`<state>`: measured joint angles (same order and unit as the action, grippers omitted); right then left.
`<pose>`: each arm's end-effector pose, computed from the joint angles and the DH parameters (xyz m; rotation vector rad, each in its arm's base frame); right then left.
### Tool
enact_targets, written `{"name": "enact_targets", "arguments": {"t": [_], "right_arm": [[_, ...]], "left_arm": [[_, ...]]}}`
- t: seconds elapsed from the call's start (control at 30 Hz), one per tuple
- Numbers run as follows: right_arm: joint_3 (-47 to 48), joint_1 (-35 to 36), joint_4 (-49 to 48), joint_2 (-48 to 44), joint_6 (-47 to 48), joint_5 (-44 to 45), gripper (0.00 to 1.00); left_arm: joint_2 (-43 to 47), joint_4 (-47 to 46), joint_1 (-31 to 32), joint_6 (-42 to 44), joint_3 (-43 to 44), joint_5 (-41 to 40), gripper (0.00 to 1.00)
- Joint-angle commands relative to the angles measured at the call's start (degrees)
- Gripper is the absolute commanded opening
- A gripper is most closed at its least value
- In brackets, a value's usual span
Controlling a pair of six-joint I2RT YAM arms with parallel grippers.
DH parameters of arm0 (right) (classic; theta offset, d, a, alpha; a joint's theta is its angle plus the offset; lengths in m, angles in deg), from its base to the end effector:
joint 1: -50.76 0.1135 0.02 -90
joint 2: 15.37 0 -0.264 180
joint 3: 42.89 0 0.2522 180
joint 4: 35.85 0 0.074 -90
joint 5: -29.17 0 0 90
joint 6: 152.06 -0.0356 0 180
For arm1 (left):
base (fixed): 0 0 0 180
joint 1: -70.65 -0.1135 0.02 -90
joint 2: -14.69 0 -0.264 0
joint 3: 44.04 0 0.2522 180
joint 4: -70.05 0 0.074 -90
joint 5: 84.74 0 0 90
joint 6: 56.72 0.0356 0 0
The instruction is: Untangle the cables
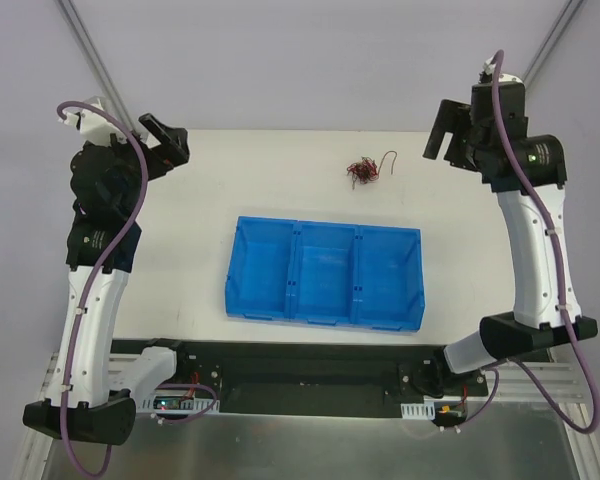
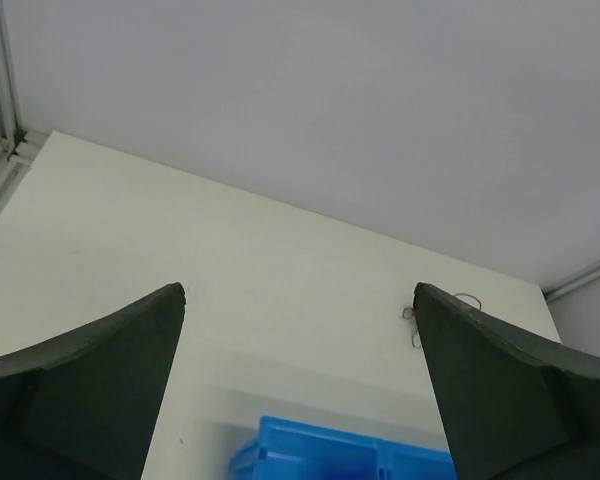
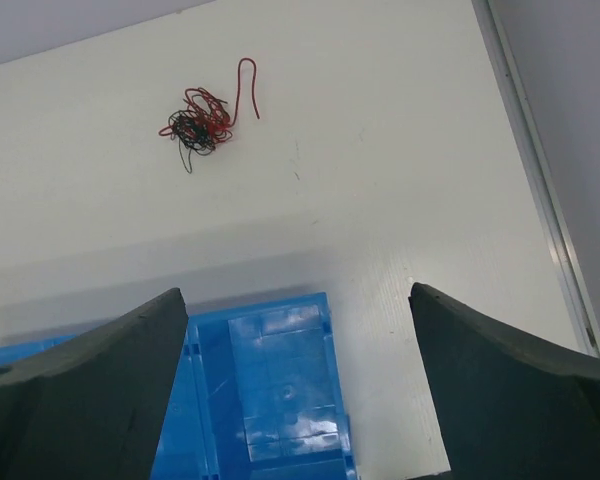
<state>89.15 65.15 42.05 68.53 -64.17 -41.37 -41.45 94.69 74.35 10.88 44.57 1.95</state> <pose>0.2486 0.0515 0.5104 -0.0165 2.0625 -0.1774 0.1939 -0.0105 0.4830 -0.2814 1.4150 -0.3328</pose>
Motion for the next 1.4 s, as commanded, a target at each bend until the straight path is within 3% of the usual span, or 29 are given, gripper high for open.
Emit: {"name": "enact_targets", "arguments": {"t": [0.0,0.23,0.5,0.7,0.93,1.17,1.37], "right_arm": [[3.72,0.37,-3.56,5.04,-5.35,-0.65,0.96],[-0.24,-2.0,-21.66,15.84,-14.93,-11.36,0.96],[5.11,-7.09,-35.3,36.4,-25.65,-21.37,0.96],[11.62,-7.19,-34.88,47.22,-27.85,-24.47,0.96],[4.59,-4.29,-37.59,49.77,-30.06,-26.22,0.99],[9.25,-3.58,-35.84,55.5,-30.94,-28.6,0.78],[9.86,-3.23,-34.87,56.82,-30.24,-34.21,0.47]], "left_arm": [[1.12,1.77,0.16,-3.88,-1.46,6.12,0.98],[3.22,17.84,0.07,-2.83,1.53,4.46,0.95],[5.6,29.46,0.07,-4.15,0.83,6.56,0.96],[6.04,34.65,0.07,-5.82,-0.4,11.13,0.97],[3.06,37.47,0.07,-7.66,0.73,12.89,0.99],[-4.14,38.34,0.07,-10.04,4.16,18.5,0.99],[-10.12,33.62,0.25,-8.81,5.4,22.98,0.99]]}}
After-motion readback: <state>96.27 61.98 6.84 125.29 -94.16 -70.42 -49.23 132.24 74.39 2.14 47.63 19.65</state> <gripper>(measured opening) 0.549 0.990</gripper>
